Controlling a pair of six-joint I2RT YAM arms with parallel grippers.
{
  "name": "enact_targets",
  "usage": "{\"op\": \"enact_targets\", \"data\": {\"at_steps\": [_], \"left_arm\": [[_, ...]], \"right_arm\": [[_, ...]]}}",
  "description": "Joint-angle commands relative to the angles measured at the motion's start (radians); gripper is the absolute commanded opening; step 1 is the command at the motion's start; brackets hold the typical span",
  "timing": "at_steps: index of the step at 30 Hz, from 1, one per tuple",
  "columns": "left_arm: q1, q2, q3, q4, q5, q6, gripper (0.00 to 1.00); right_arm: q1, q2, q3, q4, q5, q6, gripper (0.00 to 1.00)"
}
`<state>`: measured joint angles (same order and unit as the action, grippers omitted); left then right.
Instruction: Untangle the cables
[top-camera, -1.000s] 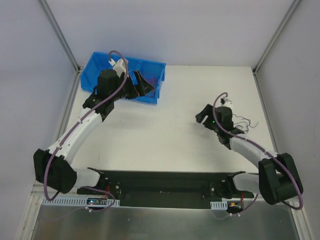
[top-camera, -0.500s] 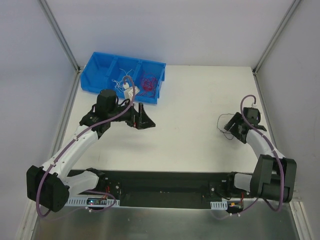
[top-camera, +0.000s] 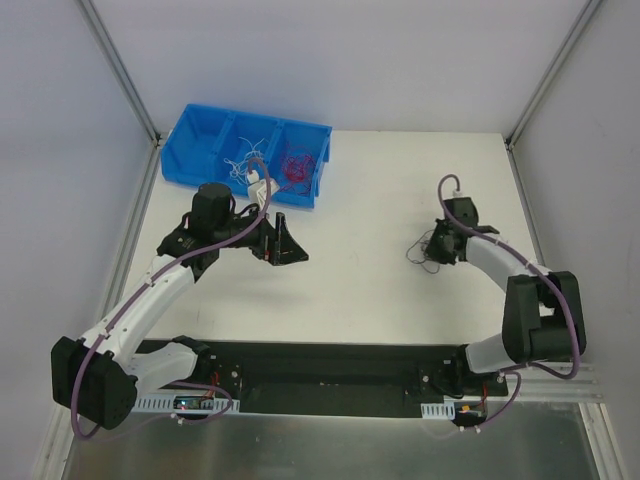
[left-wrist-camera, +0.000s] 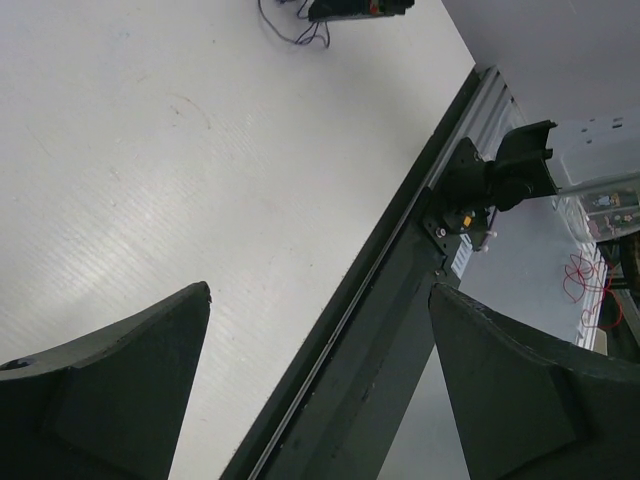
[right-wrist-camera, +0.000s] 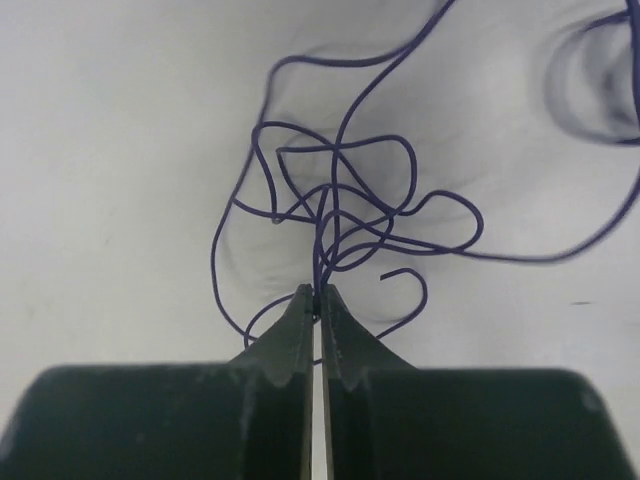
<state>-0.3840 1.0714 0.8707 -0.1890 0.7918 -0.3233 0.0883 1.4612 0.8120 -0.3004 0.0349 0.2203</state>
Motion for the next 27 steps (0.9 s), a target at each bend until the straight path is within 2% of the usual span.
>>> {"op": "enact_targets", "data": {"at_steps": [1,6,8,10,15,16,18,20,21,24,27], "left_arm": [[0.019,0.002,0.01,0.003,0.024,0.026,0.89],[0.022,0.022,0.005,0.003,0.032,0.023,0.88],[0.022,0.032,0.004,0.003,0.023,0.026,0.87],[0.022,0.045,0.001,0.003,0.018,0.027,0.86],[0.02,0.091,-0.001,0.003,0.011,0.015,0.78],[0.02,0.105,-0.001,0.003,0.009,0.006,0.77],[0.013,0.139,-0.002,0.008,0.001,-0.025,0.75],[-0.007,0.182,0.001,0.019,-0.003,-0.057,0.77],[-0.022,0.199,-0.001,0.026,-0.018,-0.071,0.79],[-0.101,0.239,-0.012,0.045,-0.127,-0.094,0.82],[-0.159,0.292,-0.016,0.051,-0.259,-0.109,0.8]], "right_arm": [[0.222,-0.07,-0.069,0.117,-0.13,0.093,0.01],[0.571,-0.096,-0.126,0.296,-0.081,0.137,0.01],[0.664,-0.091,-0.131,0.362,-0.05,0.126,0.01],[0.709,-0.091,-0.151,0.415,-0.041,0.1,0.01],[0.703,-0.133,-0.211,0.487,0.017,0.097,0.01],[0.703,-0.133,-0.22,0.509,0.008,0.094,0.06],[0.703,-0.121,-0.229,0.541,-0.007,0.096,0.21],[0.703,-0.105,-0.231,0.557,-0.021,0.094,0.33],[0.702,-0.104,-0.234,0.564,-0.024,0.093,0.42],[0.703,-0.122,-0.263,0.593,-0.007,0.1,0.6],[0.703,-0.151,-0.303,0.636,-0.01,0.1,0.67]]}}
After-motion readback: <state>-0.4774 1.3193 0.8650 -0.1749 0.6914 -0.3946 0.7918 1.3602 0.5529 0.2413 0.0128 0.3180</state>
